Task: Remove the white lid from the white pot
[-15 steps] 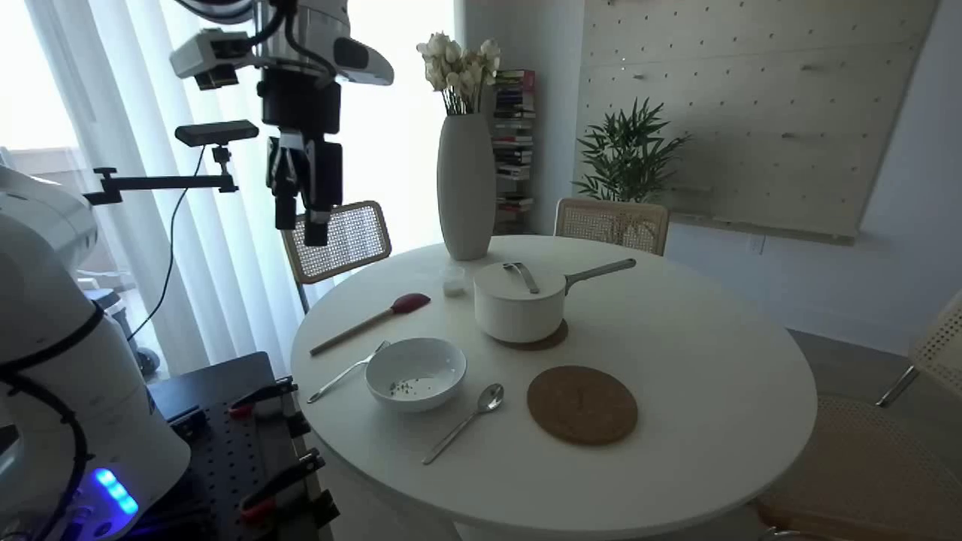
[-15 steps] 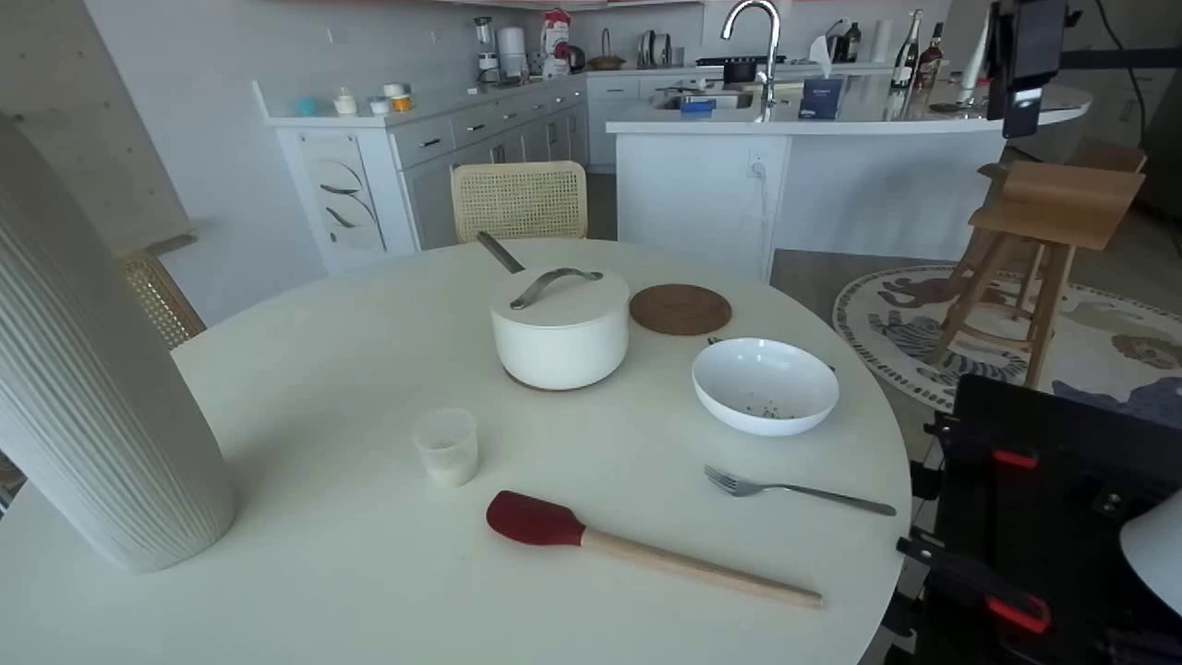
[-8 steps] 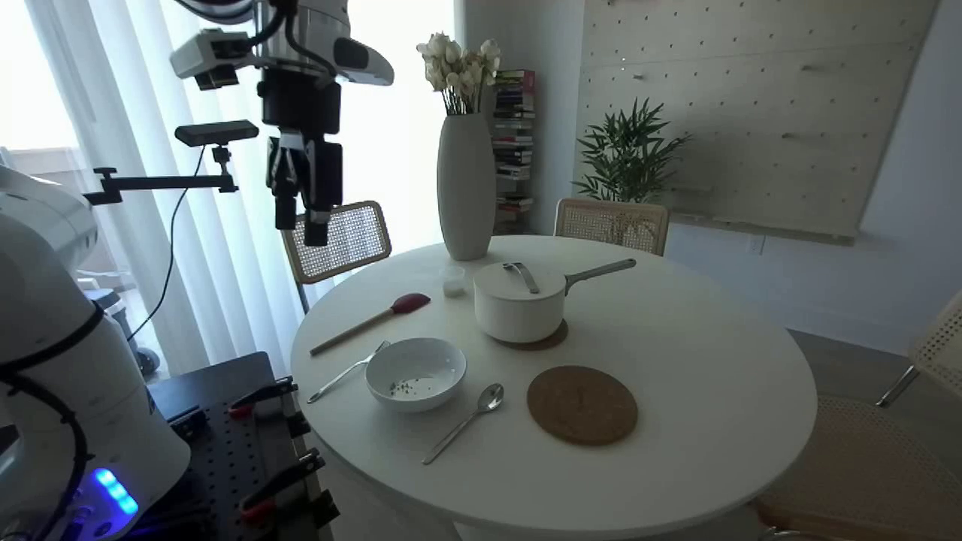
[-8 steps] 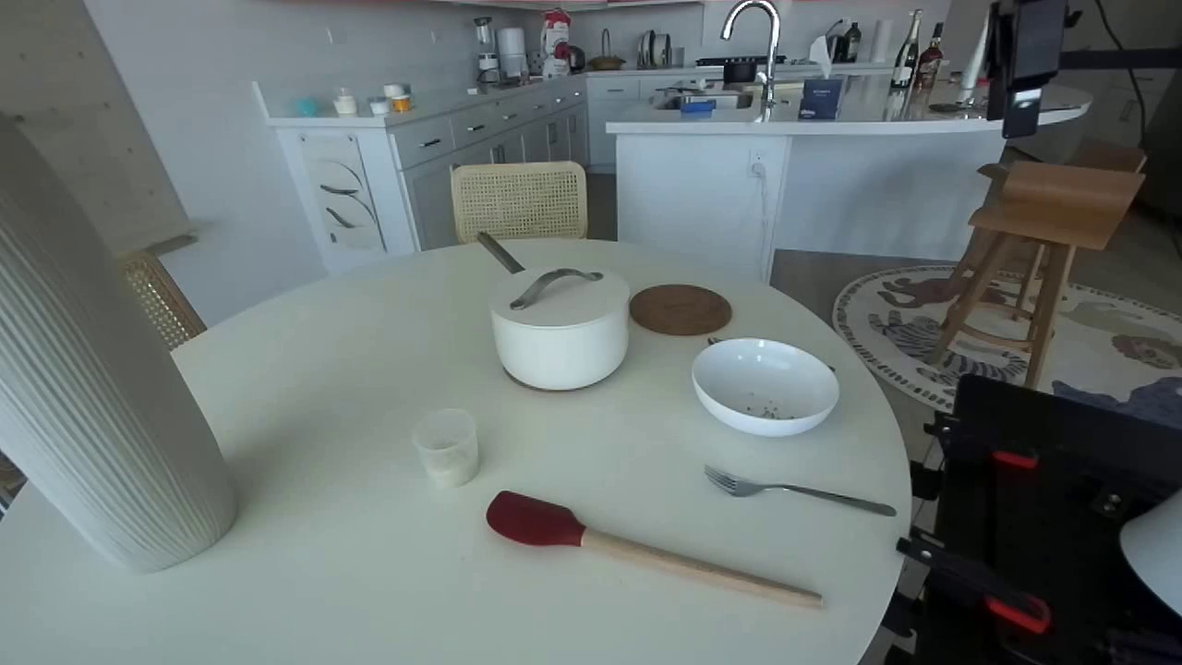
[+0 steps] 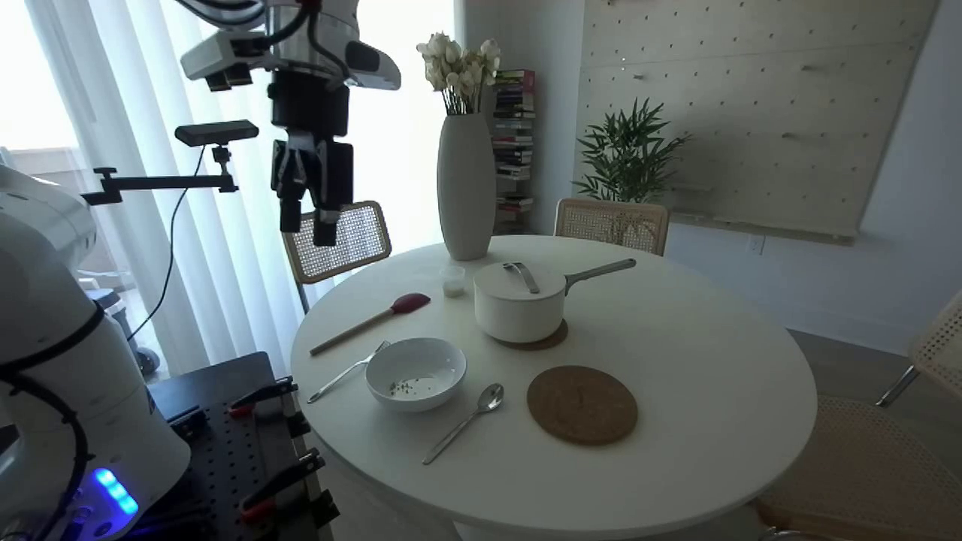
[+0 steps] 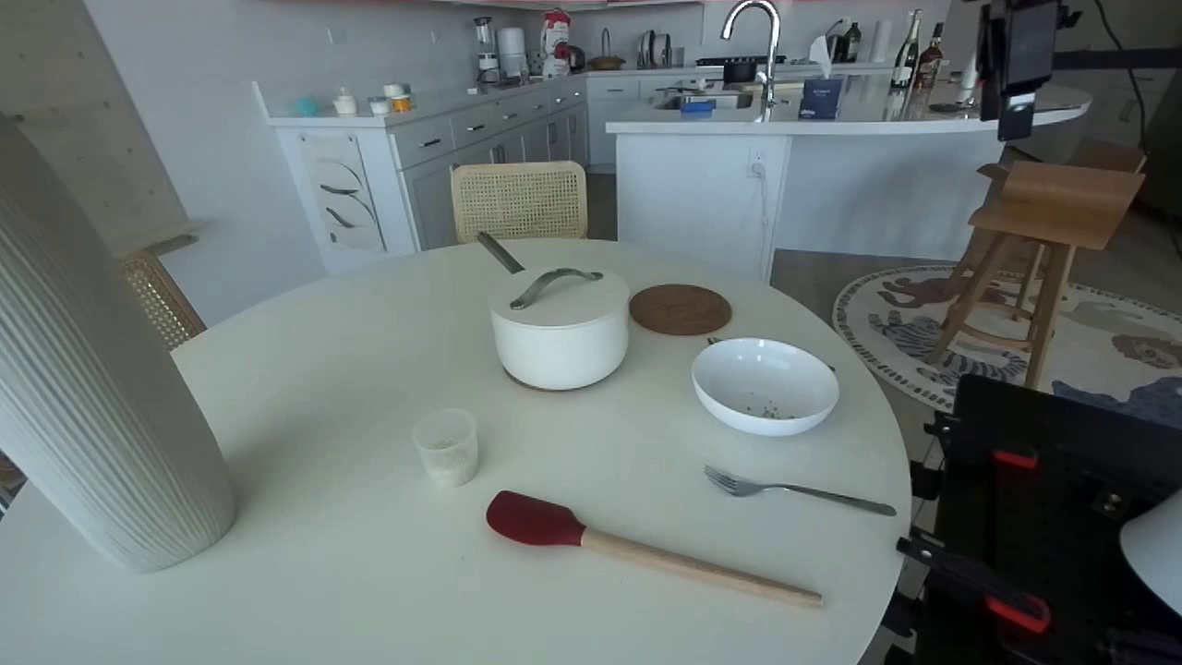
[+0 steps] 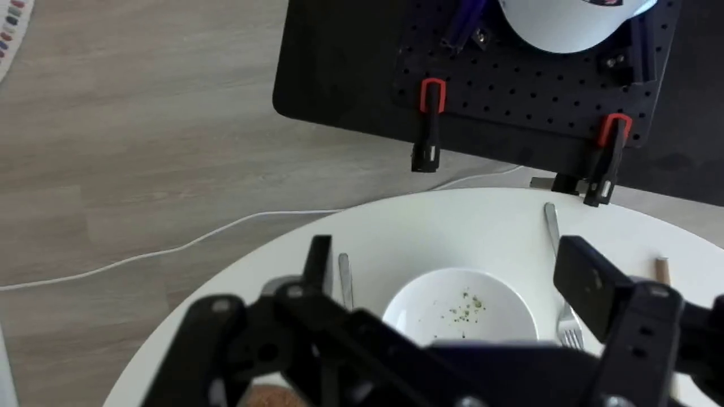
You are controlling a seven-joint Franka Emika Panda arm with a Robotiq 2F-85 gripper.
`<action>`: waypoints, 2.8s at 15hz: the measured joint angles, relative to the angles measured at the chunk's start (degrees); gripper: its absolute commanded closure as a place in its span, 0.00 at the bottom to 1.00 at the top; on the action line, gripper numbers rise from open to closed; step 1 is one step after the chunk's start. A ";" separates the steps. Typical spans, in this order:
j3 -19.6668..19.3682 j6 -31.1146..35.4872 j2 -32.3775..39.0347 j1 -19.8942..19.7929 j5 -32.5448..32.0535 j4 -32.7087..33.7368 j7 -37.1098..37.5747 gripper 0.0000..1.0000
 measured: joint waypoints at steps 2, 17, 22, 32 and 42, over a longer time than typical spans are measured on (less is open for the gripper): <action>0.05 0.00 3.46 1.53 -2.11 2.61 -1.78 0.00; 2.04 19.93 50.04 3.00 -9.24 42.87 -36.64 0.00; 7.13 20.07 62.87 1.61 -4.47 58.29 -45.98 0.00; 13.94 16.43 73.80 2.01 1.45 70.01 -50.23 0.00; 15.57 14.73 76.44 2.48 2.97 68.63 -50.23 0.00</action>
